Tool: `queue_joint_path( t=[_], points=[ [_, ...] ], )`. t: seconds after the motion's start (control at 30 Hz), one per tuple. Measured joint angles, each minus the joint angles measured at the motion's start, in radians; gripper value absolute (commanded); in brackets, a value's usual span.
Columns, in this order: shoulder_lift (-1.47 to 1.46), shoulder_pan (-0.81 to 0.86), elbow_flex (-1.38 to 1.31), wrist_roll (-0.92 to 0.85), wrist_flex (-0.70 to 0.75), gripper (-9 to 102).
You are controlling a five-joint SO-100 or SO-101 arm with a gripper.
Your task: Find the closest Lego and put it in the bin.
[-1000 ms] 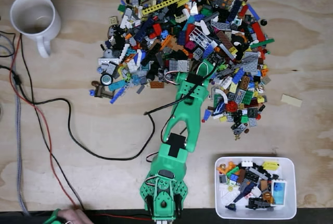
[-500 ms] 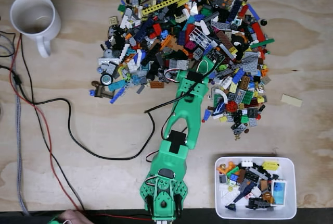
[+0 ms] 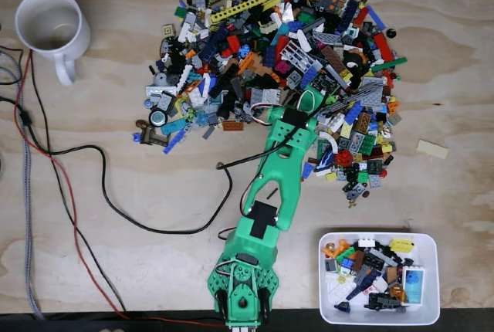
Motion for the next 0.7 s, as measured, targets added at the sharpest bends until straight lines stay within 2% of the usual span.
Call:
queue_joint_path(
  t=[0.27, 0.7],
  points=[
    [0.152, 0.156, -0.003, -0.072, 0.058, 13],
    [0.371, 0.706, -0.029, -0.279, 0.08, 14]
  ],
)
